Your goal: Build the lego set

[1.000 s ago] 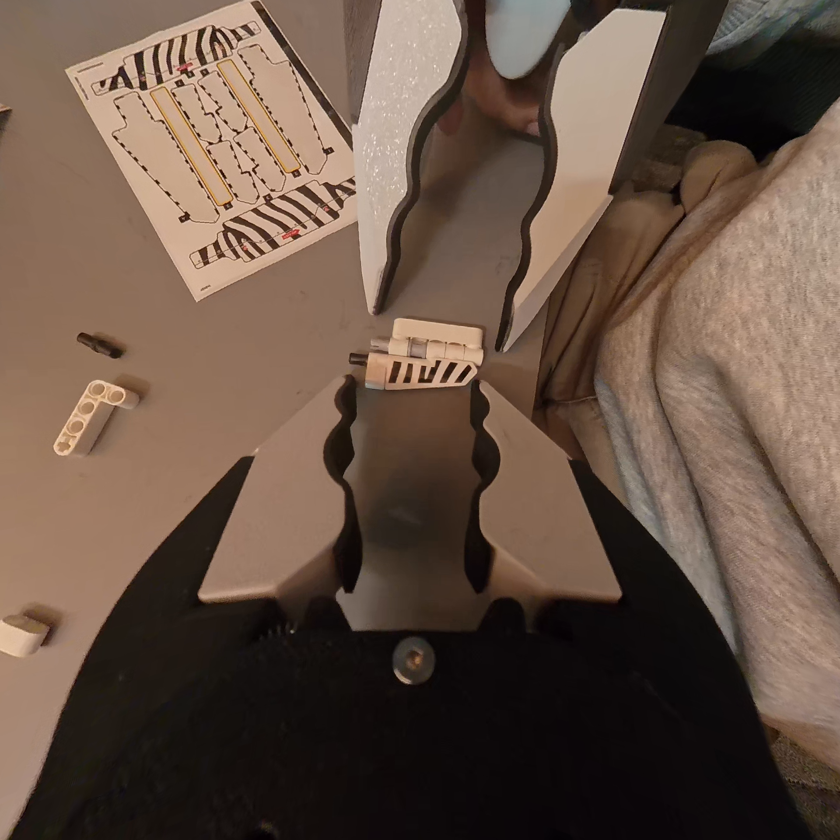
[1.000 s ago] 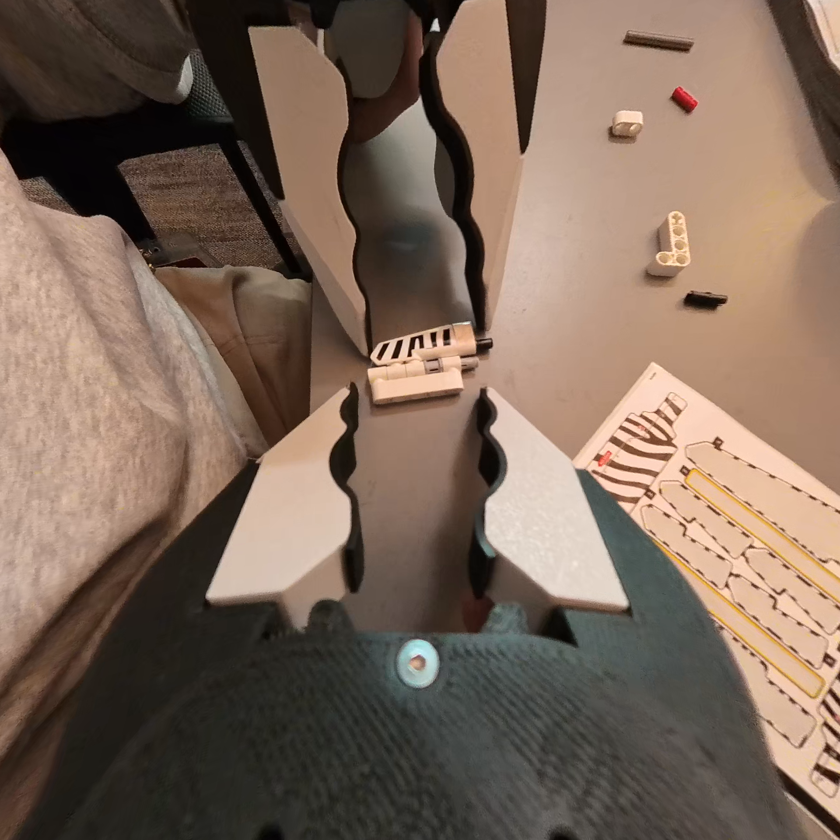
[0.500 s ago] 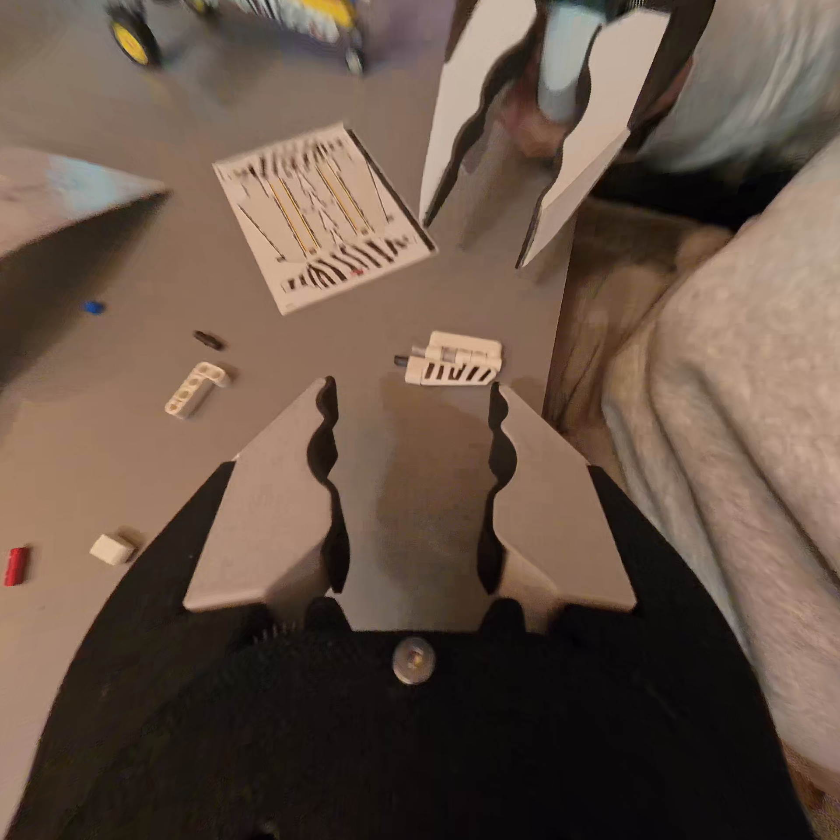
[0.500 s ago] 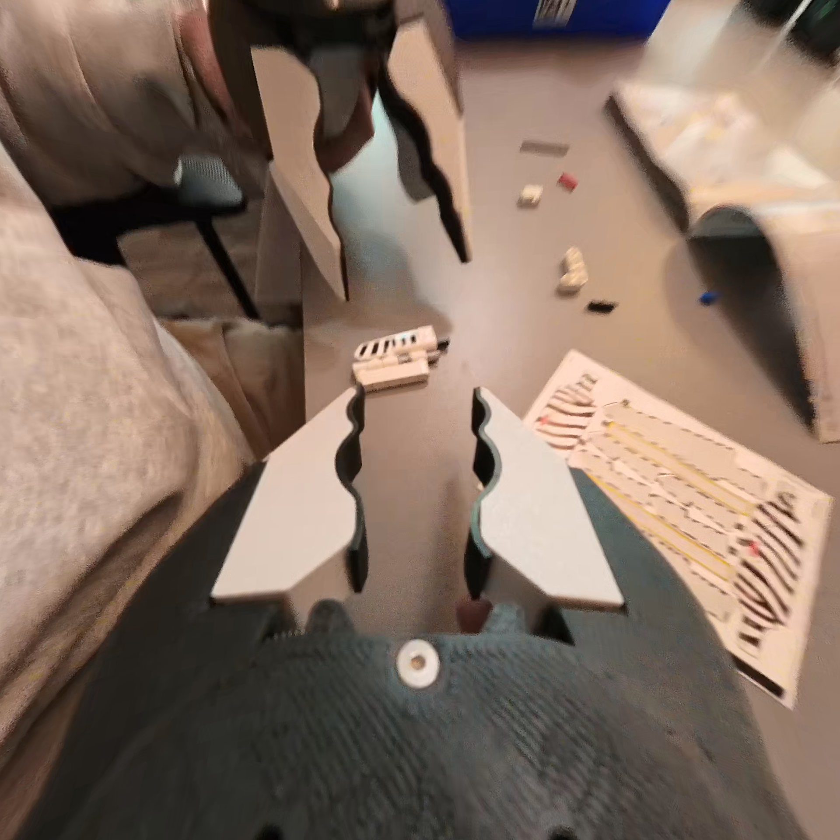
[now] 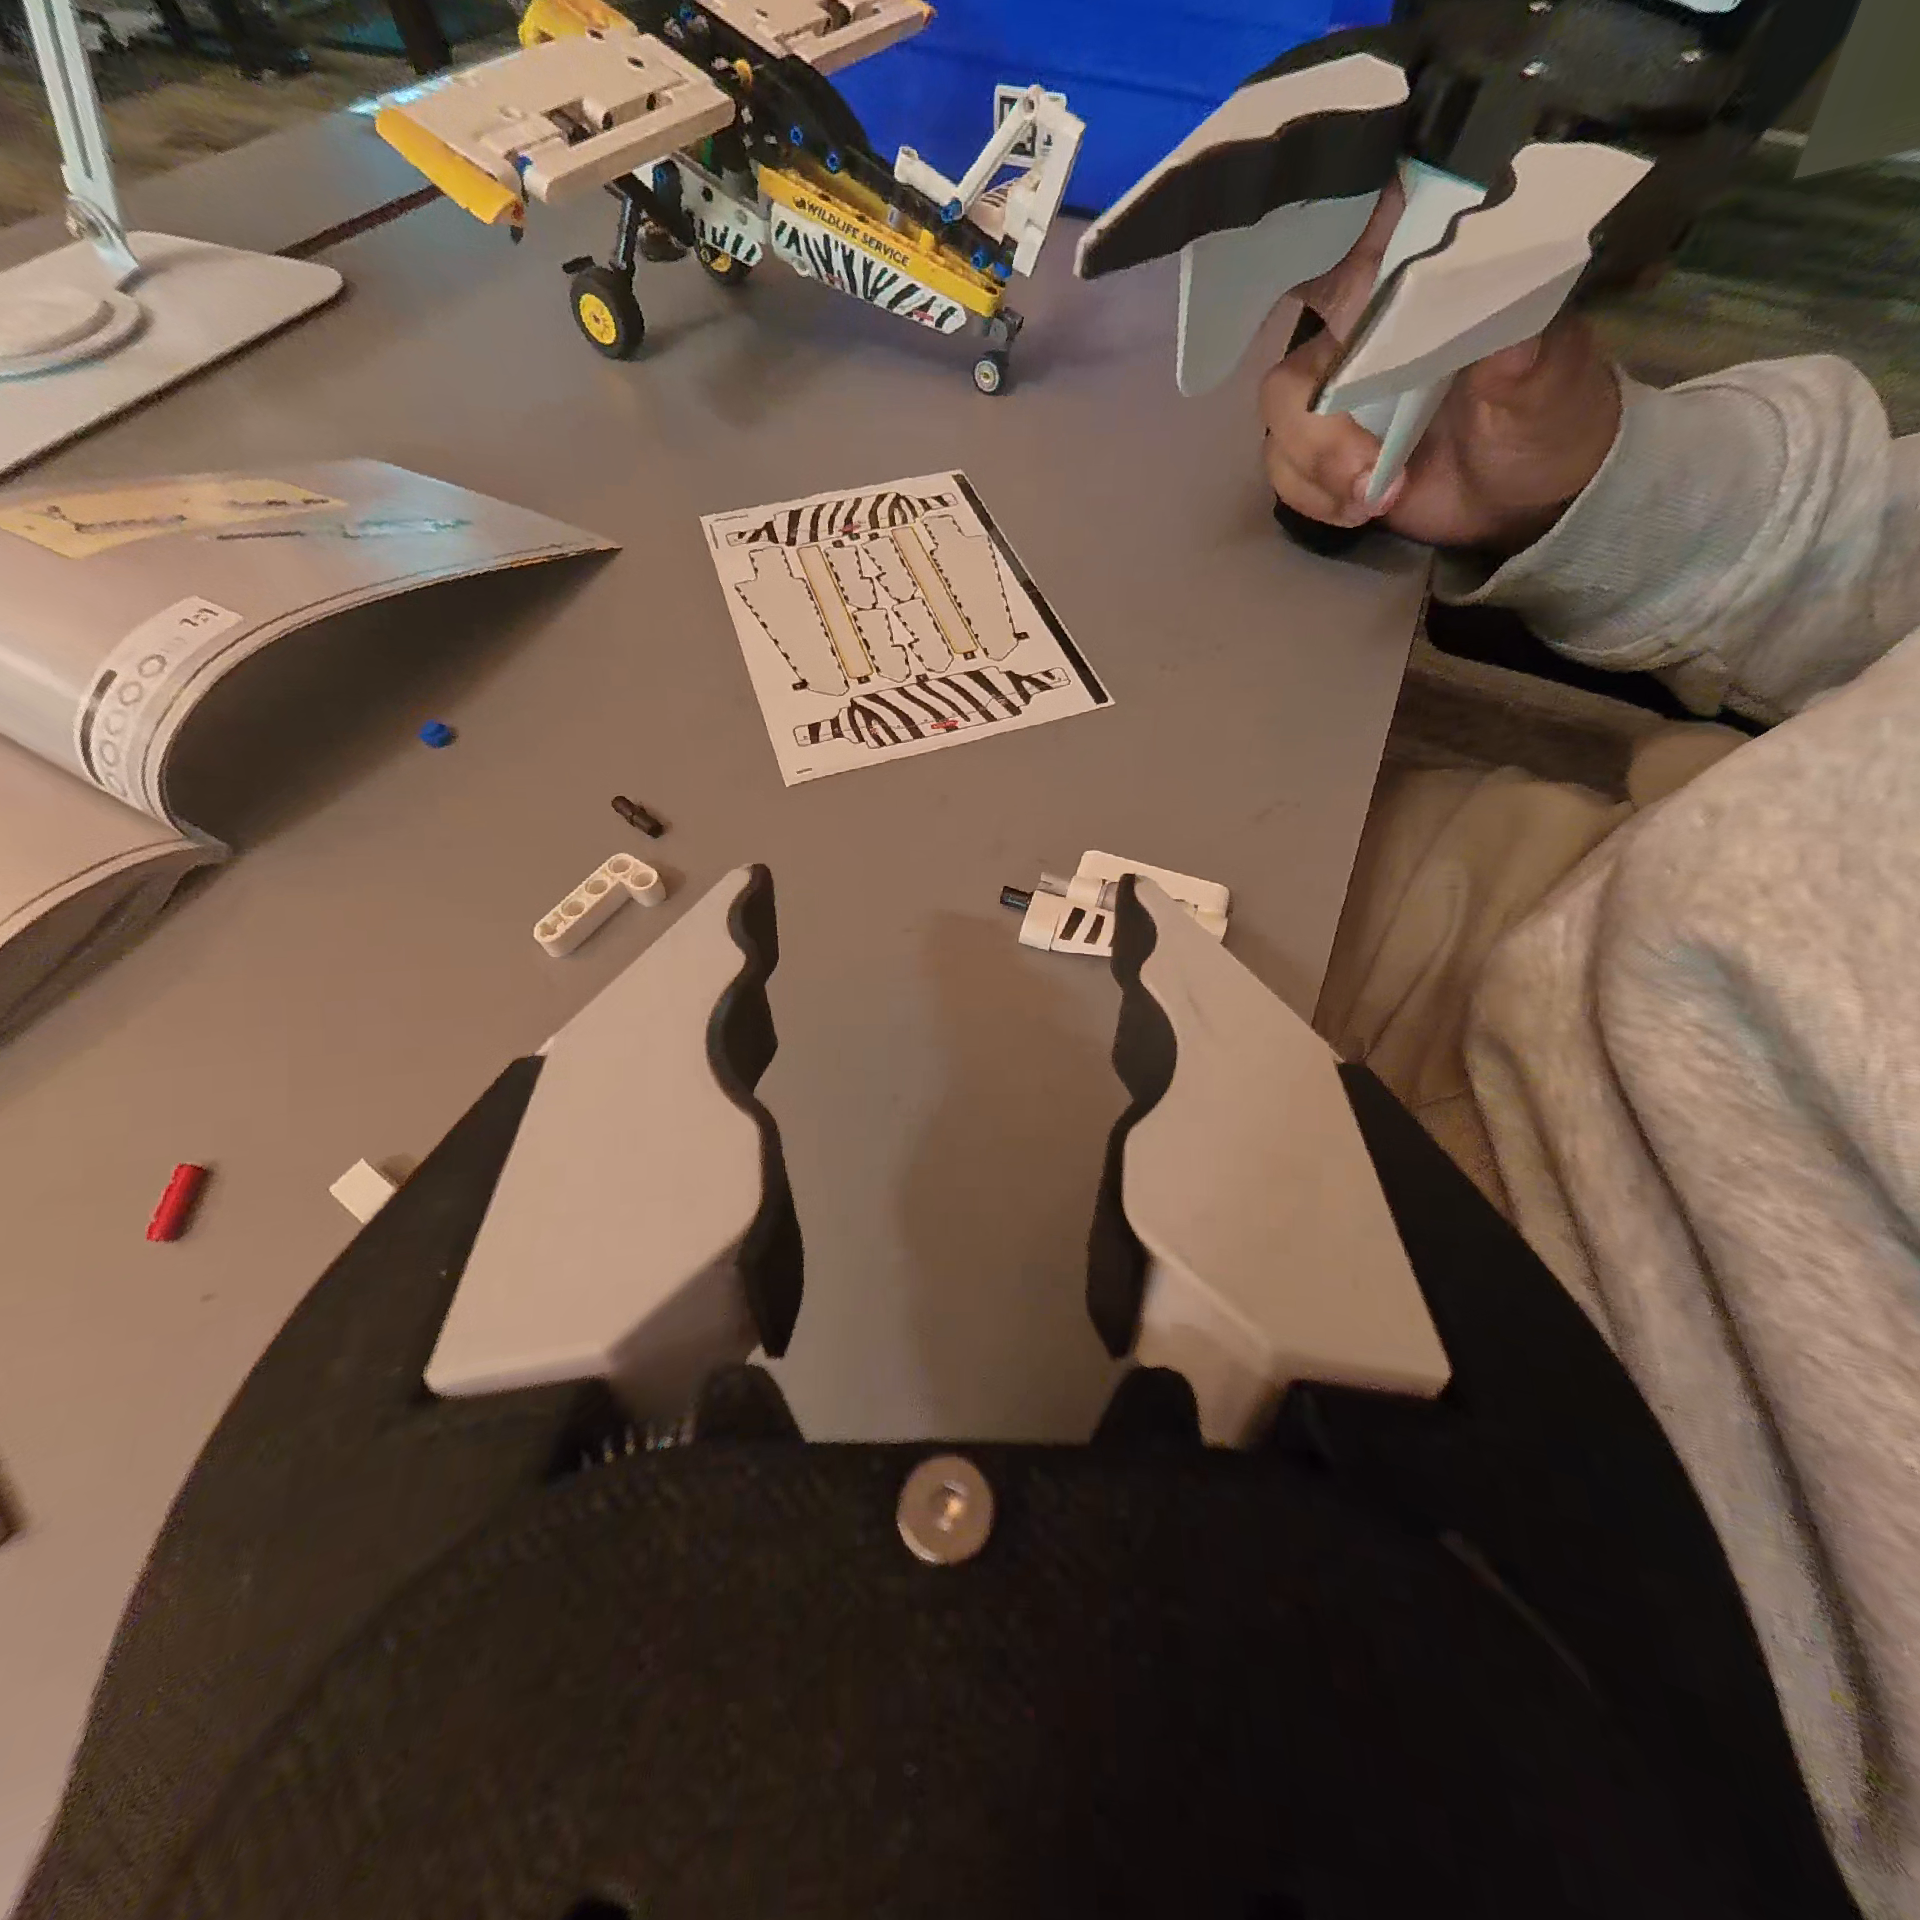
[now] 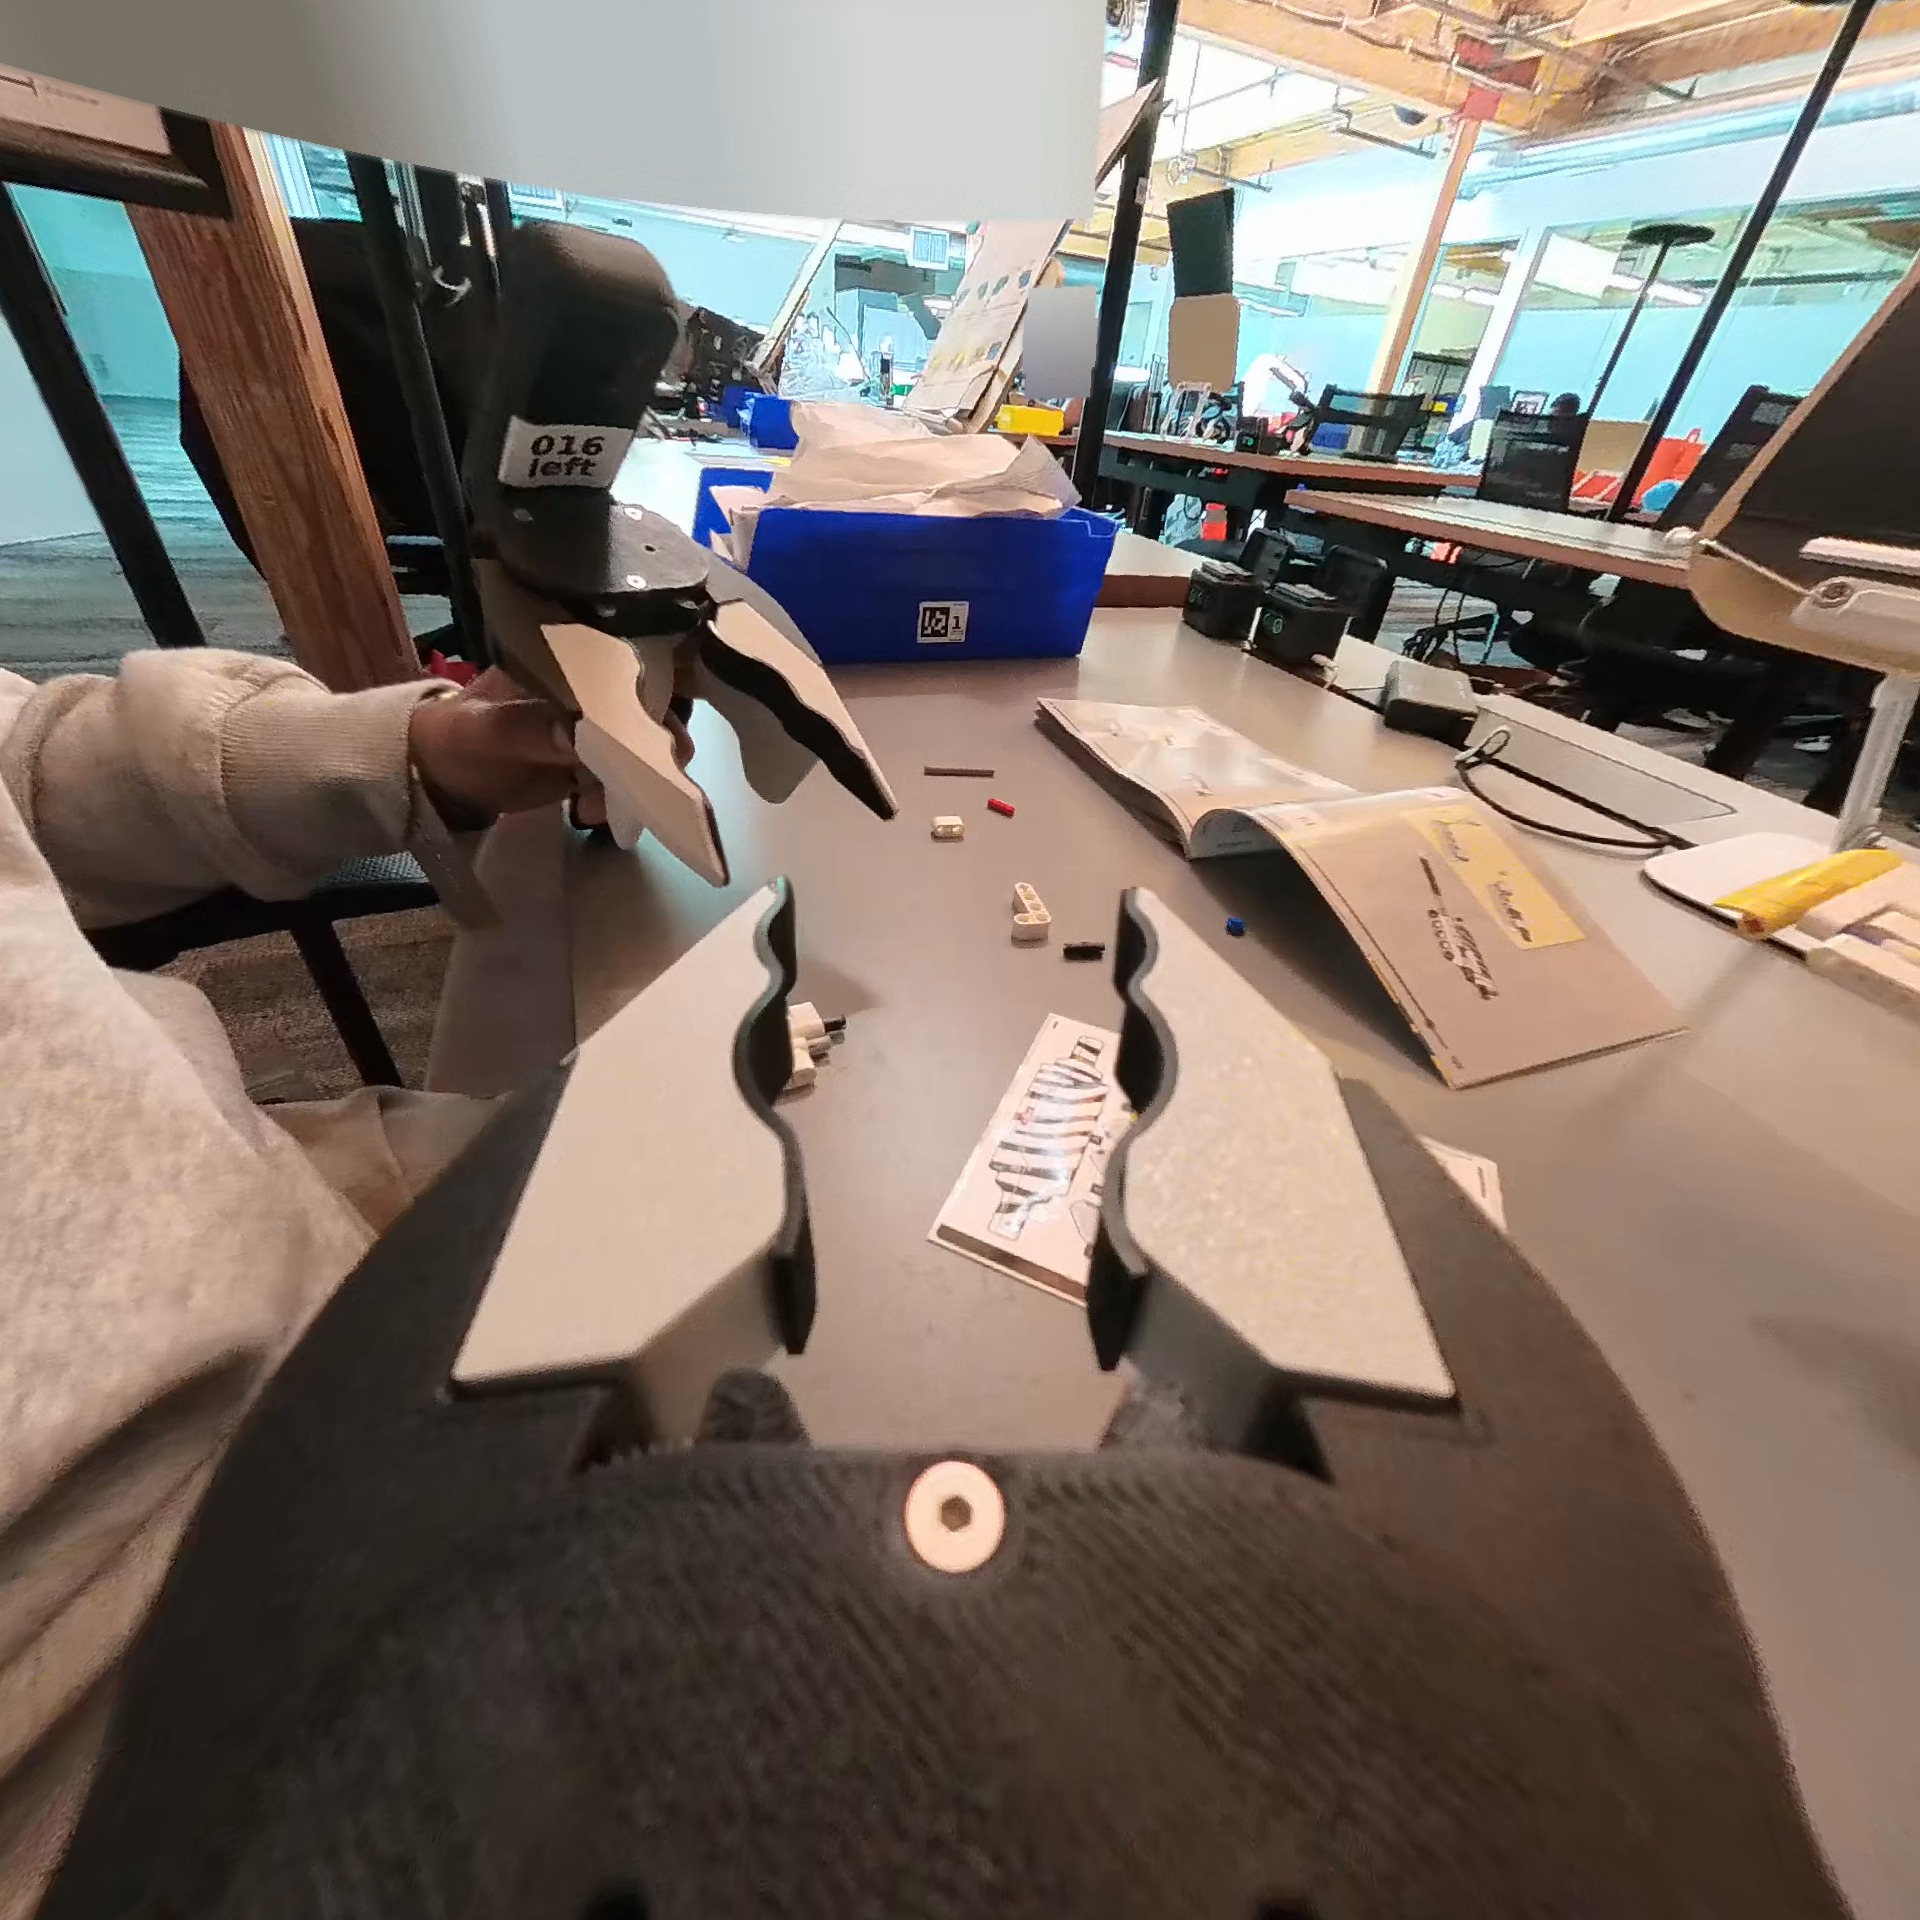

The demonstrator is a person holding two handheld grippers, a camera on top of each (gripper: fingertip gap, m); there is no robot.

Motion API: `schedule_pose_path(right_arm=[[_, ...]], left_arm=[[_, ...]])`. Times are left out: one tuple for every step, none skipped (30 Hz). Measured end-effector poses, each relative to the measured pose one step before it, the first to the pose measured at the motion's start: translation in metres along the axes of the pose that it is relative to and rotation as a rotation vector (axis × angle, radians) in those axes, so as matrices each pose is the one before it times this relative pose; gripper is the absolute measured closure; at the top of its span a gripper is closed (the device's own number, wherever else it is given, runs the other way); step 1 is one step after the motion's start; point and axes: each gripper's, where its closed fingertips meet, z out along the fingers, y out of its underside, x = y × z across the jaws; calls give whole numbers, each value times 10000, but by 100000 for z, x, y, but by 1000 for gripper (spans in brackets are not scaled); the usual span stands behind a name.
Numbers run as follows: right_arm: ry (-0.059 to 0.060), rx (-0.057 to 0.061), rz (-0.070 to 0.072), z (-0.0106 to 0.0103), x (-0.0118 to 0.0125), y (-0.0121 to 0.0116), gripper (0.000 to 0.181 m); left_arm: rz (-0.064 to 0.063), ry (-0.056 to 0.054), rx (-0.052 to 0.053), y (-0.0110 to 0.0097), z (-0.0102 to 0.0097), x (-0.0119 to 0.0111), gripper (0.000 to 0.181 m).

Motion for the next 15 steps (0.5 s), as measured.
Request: schedule_pose_path(right_arm=[[27, 91, -66, -102, -32, -112, 124], [90, 103, -45, -84, 76, -119, 123], [63, 62, -6, -72, 74, -78, 123], [52, 44, 9, -46, 80, -50, 123], [62, 43, 10, -48, 79, -50, 122], [61, 53, 9, -48, 87, -63, 121], [25, 57, 10, -51, 44, -69, 122], [-34, 54, 1, -69, -44, -66, 125], [-15, 64, -1, -70, -23, -82, 128], [7, 73, -10, -79, 1, -87, 130], [28, 77, -19, -86, 16, -96, 131], [46, 85, -23, -91, 25, -110, 132], [50, 93, -31, -93, 29, -115, 133], [39, 95, -40, -102, 0, -112, 136], [33, 97, -46, -108, -9, -128, 138]], left_arm=[[84, 44, 75, -87, -77, 138, 119], [45, 60, 120, -135, -108, 103, 123], [-25, 61, 136, -154, -135, 46, 126], [-97, 112, 130, -151, -140, 28, 128], [-149, 175, 151, -168, -152, 47, 131], [-192, 208, 207, -238, -207, 43, 133], [-227, 213, 273, -307, -293, 1, 134], [-252, 176, 351, -394, -370, -74, 135], [-250, 137, 434, -492, -468, -117, 135], [-233, 92, 516, -583, -559, -152, 137], [-208, 78, 578, -659, -634, -147, 141], [-182, 81, 601, -694, -676, -119, 144], [-127, -38, 592, -718, -700, -260, 148], [-72, -422, 518, -657, -750, -758, 156], [27, -884, 402, -577, -848, -1370, 166]])
